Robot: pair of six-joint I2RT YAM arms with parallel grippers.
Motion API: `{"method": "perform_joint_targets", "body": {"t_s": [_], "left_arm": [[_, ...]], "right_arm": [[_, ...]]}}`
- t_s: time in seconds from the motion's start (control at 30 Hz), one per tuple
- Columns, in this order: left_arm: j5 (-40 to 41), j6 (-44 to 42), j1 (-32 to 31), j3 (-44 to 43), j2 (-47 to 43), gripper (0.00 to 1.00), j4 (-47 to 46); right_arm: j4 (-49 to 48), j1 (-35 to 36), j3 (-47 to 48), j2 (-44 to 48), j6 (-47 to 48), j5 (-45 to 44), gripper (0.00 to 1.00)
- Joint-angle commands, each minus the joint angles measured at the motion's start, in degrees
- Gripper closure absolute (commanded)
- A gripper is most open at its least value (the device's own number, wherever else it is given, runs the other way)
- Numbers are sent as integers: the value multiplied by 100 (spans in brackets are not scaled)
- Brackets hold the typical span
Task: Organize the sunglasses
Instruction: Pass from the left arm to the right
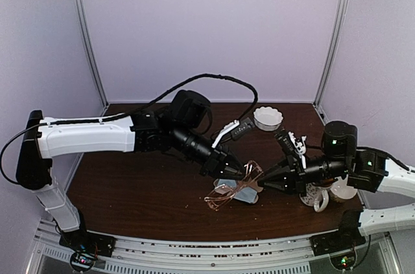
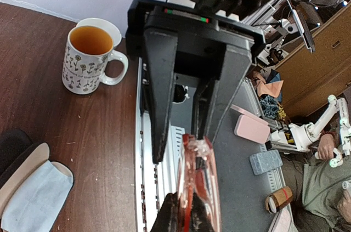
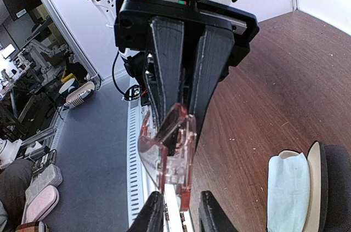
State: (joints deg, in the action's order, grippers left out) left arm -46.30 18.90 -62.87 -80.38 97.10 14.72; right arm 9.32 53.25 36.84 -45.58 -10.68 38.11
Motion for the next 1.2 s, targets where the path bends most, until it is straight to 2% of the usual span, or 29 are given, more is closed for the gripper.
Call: {"method": "perform_joint_targets", "body": {"t_s": [0.0, 0.23, 0.47, 0.63, 0.73, 0.77, 0.9, 0.93, 1.03, 1.17], "left_arm": [[13, -88, -41, -206, 44, 100, -119], [13, -94, -50, -219, 68, 100, -119], [16, -138, -50, -206, 90, 100, -79], [87, -228, -51, -197, 90, 100, 10], [289, -317, -50, -177, 30, 100, 80], [411, -347, -42, -153, -12, 97, 101], [1005, -544, 13, 90, -318, 62, 162], [1193, -574, 29, 191, -432, 57, 134], [1552, -595, 178, 475, -734, 48, 84], [2120, -602, 421, 905, -1175, 44, 21]], "right_arm": [[-284, -30, -29, -62, -9, -112, 77], [-403, -26, -1, -164, -53, -137, 77], [-533, -30, -46, -290, -139, -29, 86], [-655, -25, -118, -302, -246, 66, 98], [-624, -24, -156, -295, -309, 83, 100], [-584, -25, -167, -285, -330, 78, 100], [-444, -26, -224, -214, -538, -84, 100], [-438, -29, -230, -181, -650, -137, 100], [-530, -23, -316, -66, -1091, -325, 100], [-761, -19, -680, 139, -1743, -889, 100]]}}
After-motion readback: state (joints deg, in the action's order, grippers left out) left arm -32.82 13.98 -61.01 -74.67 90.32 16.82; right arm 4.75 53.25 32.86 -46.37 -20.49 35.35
